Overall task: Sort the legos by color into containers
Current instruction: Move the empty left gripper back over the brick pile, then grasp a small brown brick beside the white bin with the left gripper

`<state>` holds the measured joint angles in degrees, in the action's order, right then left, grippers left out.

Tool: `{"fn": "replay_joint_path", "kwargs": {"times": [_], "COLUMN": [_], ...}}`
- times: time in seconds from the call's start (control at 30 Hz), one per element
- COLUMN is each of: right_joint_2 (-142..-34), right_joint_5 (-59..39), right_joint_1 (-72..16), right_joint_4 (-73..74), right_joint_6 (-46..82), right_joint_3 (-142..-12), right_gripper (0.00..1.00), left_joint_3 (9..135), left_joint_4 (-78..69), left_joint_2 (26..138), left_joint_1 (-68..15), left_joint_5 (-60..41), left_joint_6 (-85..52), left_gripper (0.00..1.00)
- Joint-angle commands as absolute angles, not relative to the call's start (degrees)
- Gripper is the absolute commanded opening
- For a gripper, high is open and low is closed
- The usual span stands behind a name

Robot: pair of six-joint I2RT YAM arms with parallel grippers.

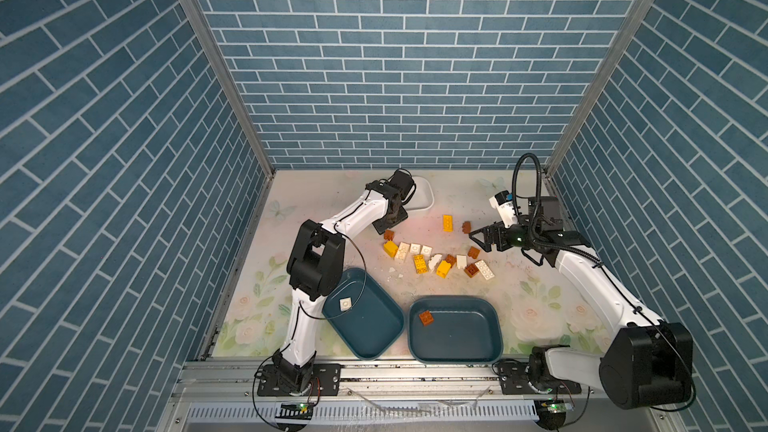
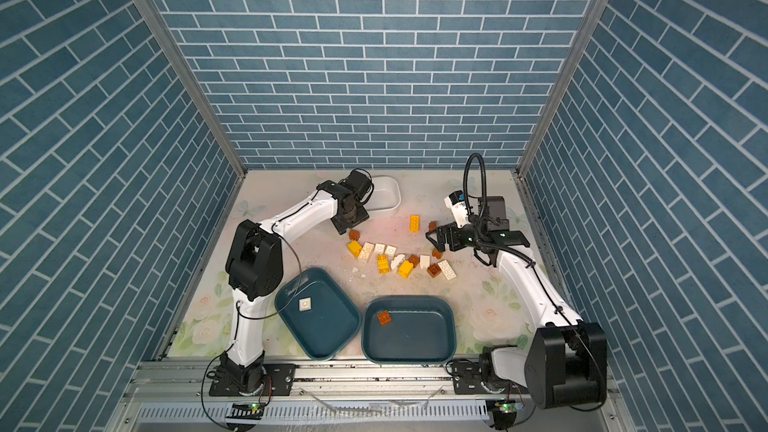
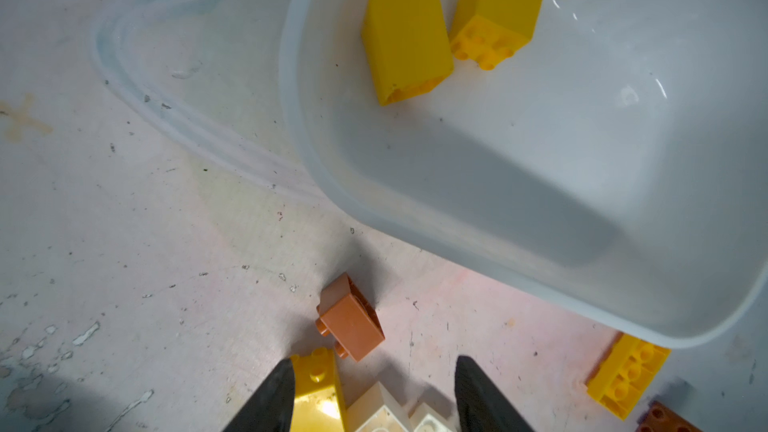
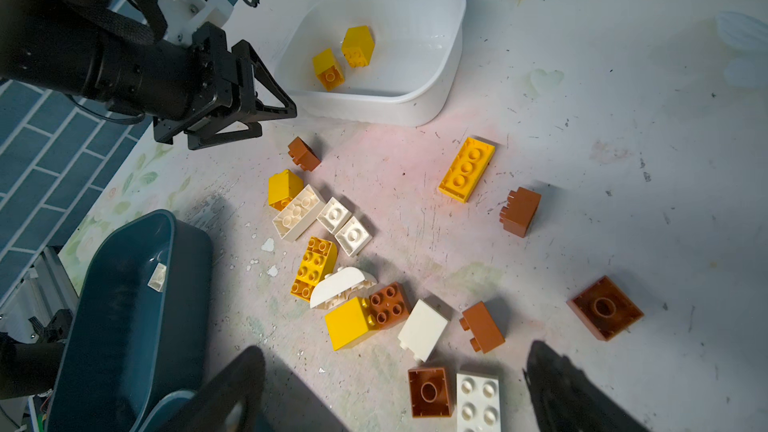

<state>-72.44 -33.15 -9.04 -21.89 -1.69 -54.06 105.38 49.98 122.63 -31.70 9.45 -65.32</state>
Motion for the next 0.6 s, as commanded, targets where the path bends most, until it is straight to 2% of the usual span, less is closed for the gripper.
{"fn": "replay_joint_path", "kwargs": {"times": [0.0,0.57], "right_joint_2": [-73.4,-75.8], "right_joint_5": [-34.7,-35.4], "right_joint_1": [-8.9,-8.9], "right_joint_4": [-21.5,-21.5], "right_joint_6": [-2.1,-3.0], "right_joint_3": [-56.2,-56.9], "right_gripper": [0.98,0.98], "left_joint_3": [107.9,105.5], "left_joint_4": [55.9,50.0], "left_joint_2": [125.0,129.3], "left_joint_1": [-31.9,-32.3], "left_joint_5": [12.7,9.2], "left_joint_6": [-71.5,-73.1], "left_gripper": [0.61,0.51]}}
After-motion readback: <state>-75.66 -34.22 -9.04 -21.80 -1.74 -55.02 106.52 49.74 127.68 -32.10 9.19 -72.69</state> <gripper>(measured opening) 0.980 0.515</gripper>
